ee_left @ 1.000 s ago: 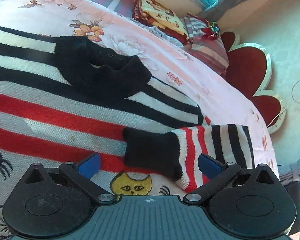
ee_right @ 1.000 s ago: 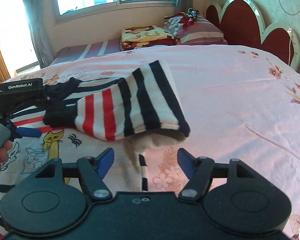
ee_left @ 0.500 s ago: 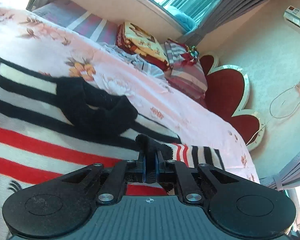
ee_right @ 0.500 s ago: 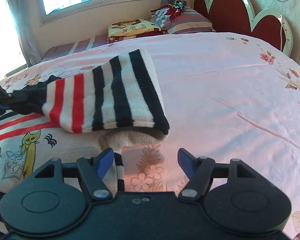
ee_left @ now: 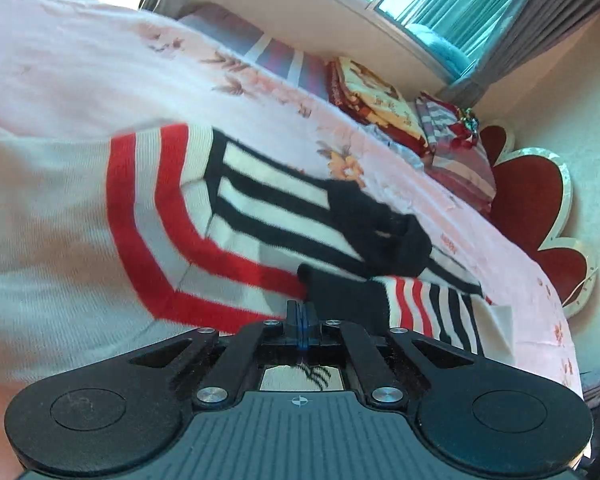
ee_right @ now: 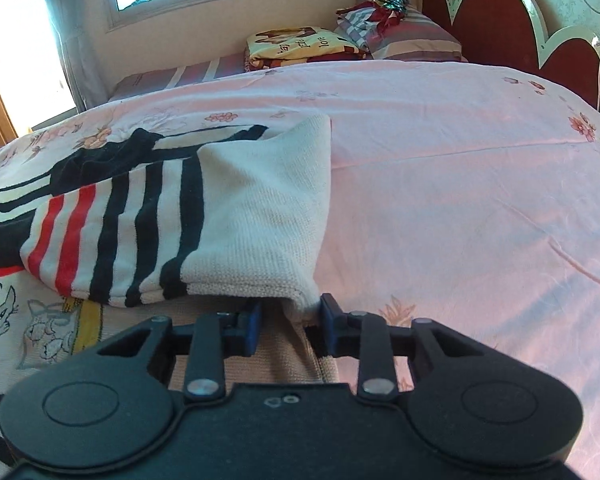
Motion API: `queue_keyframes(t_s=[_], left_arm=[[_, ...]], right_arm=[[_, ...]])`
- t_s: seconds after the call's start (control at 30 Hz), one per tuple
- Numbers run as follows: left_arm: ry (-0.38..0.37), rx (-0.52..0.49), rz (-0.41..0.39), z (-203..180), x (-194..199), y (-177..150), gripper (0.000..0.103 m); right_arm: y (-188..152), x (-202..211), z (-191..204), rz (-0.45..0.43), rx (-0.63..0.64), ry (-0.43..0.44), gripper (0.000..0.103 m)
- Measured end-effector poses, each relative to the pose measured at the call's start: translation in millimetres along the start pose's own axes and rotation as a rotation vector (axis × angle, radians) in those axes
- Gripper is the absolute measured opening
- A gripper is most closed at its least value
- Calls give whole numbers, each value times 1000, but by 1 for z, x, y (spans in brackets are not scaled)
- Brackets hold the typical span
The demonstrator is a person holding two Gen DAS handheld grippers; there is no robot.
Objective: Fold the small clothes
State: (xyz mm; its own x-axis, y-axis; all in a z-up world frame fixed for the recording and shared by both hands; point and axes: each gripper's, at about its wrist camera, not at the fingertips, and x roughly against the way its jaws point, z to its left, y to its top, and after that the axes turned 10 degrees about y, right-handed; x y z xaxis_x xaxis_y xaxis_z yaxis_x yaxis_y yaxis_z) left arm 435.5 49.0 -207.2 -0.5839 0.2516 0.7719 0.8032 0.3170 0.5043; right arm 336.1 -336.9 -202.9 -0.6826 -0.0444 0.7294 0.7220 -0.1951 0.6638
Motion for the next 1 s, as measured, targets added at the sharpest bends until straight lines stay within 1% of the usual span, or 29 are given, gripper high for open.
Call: queue_keyframes(t_s=[0.03,0.07,0.1,0.13,0.17,0.2,0.23,0.27,0.3,0.37,0.4,0.43,0.47,0.5,0.53,0.57,0.6,0.63,0.67,0.7,0.73,0.77,0.83,0.87,0.9,0.93,1.0], left_arm=[[-26,3,14,-3,0,-4,1],[-51,-4,11,-7,1,-8,1],[-69,-17,4,-12,2,-9,1],[-83,-27,-1,-17,2,-9,4],[-95,-27,-5,-23,2,-8,32],[-97,-20,-1,-26,0,-8,88],[-78,-9,-5,-29,-3,-7,103],[-57,0,-44,-33,0,-9,103],[-59,-4,-47,-36,-2,-9,103],[-77,18,-16,-37,-11,-8,102],[-78,37,-5,-37,-17,-9,99],[-83,53,7,-36,-22,-9,90],[-92,69,23,-35,-29,-11,70],[-92,83,28,-34,-34,-12,54],[-93,96,22,-33,-38,-14,43],[-95,99,25,-33,-42,-15,21],[-101,104,30,-32,-45,-16,10],[-105,121,26,-31,-45,-18,10],[-110,125,12,-31,-42,-19,8],[-115,115,-16,-32,-34,-19,8],[-126,106,-48,-32,-24,-20,8],[-141,108,-90,-28,-8,-19,7],[-145,136,-151,-17,17,-20,7],[-127,140,-157,-8,23,-21,7],[-106,119,-139,-3,20,-23,7],[-78,98,-111,0,12,-27,7],[-37,103,-60,5,-7,-35,7]], right_arm=[[-1,0,-3,-1,-2,-10,27],[0,1,-5,2,-7,-11,27],[2,4,-7,10,-12,5,30],[2,8,-8,11,-13,40,36],[3,10,-8,7,-13,60,42],[3,13,-7,2,-5,55,46],[4,16,-5,-7,4,46,54],[4,18,-4,-15,5,49,59],[4,19,-4,-19,0,54,59],[3,22,-4,-21,-9,60,59],[2,22,-4,-21,-10,61,59],[2,21,-4,-19,-7,59,58],[2,20,-4,-16,-3,56,58],[2,19,-4,-16,0,52,58],[2,18,-4,-17,-1,51,58],[1,17,-3,-15,-1,51,56],[1,16,-3,-11,1,50,56],[1,14,-2,-5,3,49,55],[1,11,-2,4,3,54,50],[0,9,-2,13,2,62,46],[0,7,-1,18,2,66,40],[0,8,0,13,6,59,36],[2,13,1,-3,11,67,29],[3,15,0,-14,7,77,26],[3,17,-1,-17,4,86,26],[3,14,-2,-7,-4,81,26],[-1,3,-8,29,-24,64,24]])
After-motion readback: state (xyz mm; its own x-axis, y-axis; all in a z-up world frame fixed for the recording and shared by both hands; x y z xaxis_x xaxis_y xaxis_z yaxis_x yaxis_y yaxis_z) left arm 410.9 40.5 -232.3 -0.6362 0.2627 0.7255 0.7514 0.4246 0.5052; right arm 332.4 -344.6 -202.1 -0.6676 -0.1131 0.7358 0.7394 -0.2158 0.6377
